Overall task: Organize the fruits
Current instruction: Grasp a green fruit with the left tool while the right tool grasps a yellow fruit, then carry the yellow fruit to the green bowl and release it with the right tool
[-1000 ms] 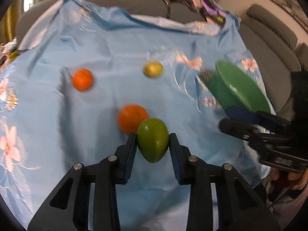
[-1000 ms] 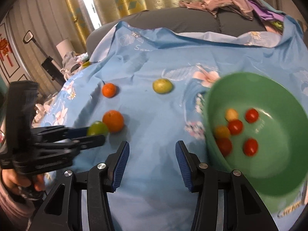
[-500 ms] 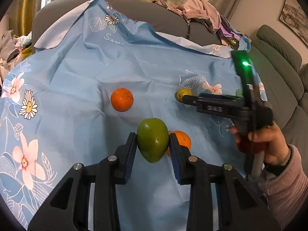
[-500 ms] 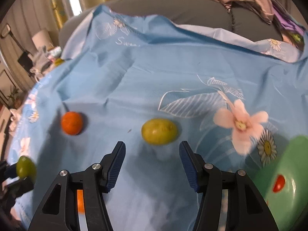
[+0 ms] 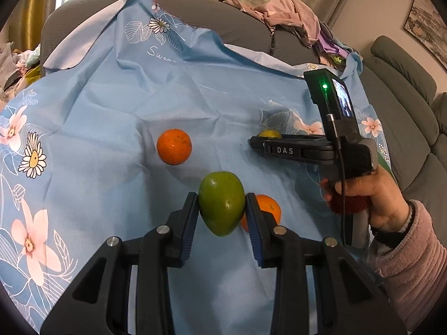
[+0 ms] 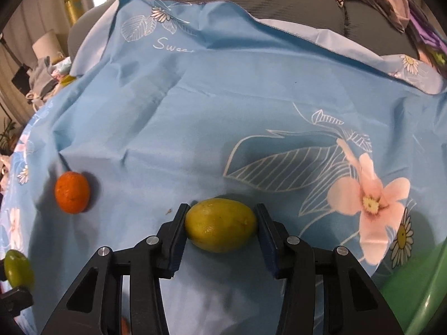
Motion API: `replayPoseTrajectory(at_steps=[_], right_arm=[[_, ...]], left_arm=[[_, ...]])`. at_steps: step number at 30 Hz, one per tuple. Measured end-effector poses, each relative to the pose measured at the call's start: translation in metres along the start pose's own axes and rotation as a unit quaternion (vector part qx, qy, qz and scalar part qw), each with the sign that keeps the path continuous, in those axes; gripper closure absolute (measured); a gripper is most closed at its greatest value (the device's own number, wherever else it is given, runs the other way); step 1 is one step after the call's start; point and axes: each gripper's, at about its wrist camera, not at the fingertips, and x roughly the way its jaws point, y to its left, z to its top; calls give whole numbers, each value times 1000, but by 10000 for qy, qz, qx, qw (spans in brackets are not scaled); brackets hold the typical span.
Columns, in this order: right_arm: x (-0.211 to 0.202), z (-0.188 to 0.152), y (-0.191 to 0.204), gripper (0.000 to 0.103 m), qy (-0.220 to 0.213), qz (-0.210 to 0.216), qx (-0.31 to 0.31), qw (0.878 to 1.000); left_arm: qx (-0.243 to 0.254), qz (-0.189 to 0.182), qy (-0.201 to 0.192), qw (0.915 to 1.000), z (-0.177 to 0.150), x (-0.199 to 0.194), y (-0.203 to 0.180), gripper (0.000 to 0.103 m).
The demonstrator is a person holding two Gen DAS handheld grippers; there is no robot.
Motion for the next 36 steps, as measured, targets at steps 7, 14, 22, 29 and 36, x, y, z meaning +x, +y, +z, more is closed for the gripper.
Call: replayPoseTrajectory(at_steps=[7,14,22,29,36], right_arm=[[-48,-23,17,55,-289,506,-157,9982],[-96,-55,25,55,-577,893,-242,9940],[-137,-94,32,55,-794,1134,-314,9899],[-163,-120,32,55,-930,1273,-338,9869],[-184,-133,27,55,-1130,1282,-311,9848]], left_arm=[[86,106,-27,9999,-4,-12,-12,70],[206,238,-41,9995,-20,-27,-29,70],[312,292,-76,9991,-38,-46,-49,70],[414,307,-145,9986,-48,-61,-67,69],[610,307,-196,9975,-49,-70,-86,69]])
